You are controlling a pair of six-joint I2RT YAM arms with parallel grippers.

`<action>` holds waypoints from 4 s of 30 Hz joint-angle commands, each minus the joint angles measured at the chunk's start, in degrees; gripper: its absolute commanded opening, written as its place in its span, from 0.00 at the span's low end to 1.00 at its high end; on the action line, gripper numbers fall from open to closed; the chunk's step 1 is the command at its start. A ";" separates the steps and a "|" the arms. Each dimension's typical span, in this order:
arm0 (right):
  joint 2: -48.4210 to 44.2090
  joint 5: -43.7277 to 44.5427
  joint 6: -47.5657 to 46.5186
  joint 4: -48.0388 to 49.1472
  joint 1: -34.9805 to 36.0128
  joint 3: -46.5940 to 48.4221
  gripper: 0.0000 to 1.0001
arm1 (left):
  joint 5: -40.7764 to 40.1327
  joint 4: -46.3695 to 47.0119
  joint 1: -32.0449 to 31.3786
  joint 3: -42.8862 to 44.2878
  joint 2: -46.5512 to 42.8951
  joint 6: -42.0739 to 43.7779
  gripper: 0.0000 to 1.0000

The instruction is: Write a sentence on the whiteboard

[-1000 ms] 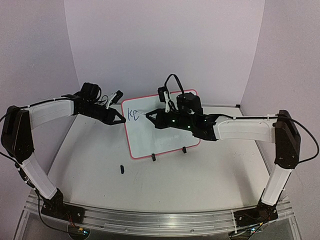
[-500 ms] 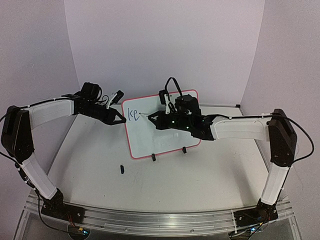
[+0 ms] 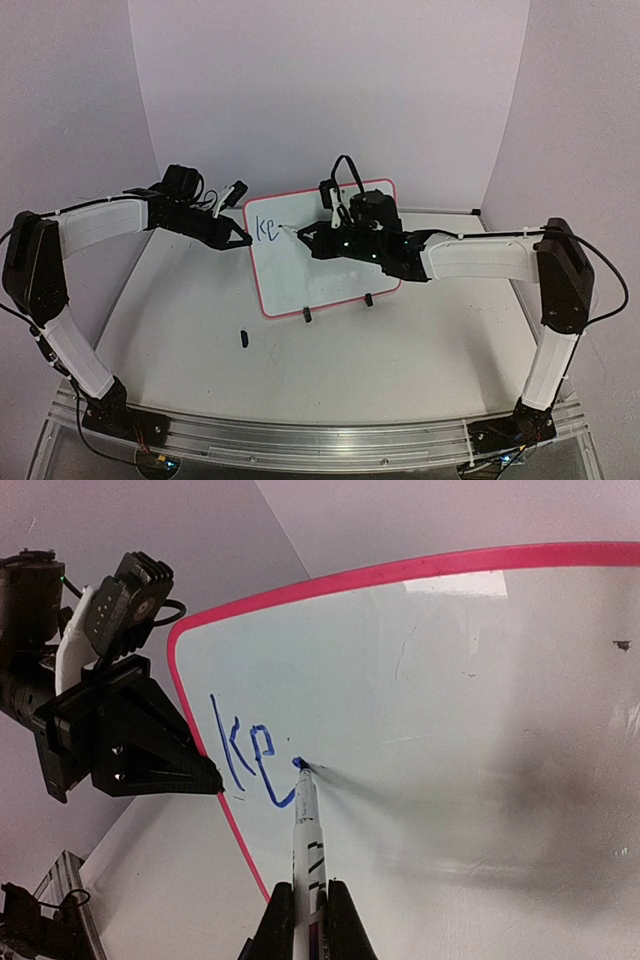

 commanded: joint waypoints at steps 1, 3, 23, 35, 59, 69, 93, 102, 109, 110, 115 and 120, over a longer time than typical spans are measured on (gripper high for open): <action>-2.45 4.31 0.48 0.23 -0.69 -1.25 0.00 | -3.05 -3.20 -1.77 0.88 1.30 2.54 0.00; -2.74 4.70 0.44 0.31 -0.76 -1.27 0.00 | -3.17 -3.26 -1.77 0.90 1.28 2.49 0.00; -2.31 3.37 -0.62 1.55 -0.98 0.43 0.00 | -3.26 -3.46 -2.05 0.89 1.36 2.64 0.00; -1.87 2.24 -0.35 3.70 -1.00 0.31 0.00 | -3.46 -3.63 -2.28 0.99 1.62 2.89 0.00; 1.53 -2.39 0.60 2.17 -1.01 2.49 0.00 | -3.68 -3.92 -2.39 1.15 1.63 2.98 0.00; 0.33 -2.39 1.50 1.98 -1.03 -1.00 0.00 | -3.90 -3.90 -2.48 1.06 1.51 2.96 0.00; -5.94 0.01 -0.65 2.57 -1.03 -3.31 0.00 | -4.16 -3.89 -2.65 1.06 1.37 3.06 0.00; -5.80 0.30 -1.17 3.22 -1.00 -2.96 0.00 | -4.23 -3.90 -2.73 1.06 1.58 3.08 0.00; -3.49 0.56 -1.28 3.04 -1.28 -1.18 0.00 | -4.50 -4.07 -2.74 1.07 1.63 3.15 0.00; -3.23 0.59 -1.28 2.97 -1.34 -1.00 0.00 | -4.51 -4.07 -2.74 1.08 1.63 3.21 0.00; -1.84 0.71 -0.77 2.19 -1.65 -0.14 0.00 | -4.51 -4.15 -2.77 1.19 1.64 3.19 0.00; -1.83 1.85 -0.64 1.82 -1.74 -1.30 0.00 | -4.59 -4.20 -2.74 1.17 1.63 3.18 0.00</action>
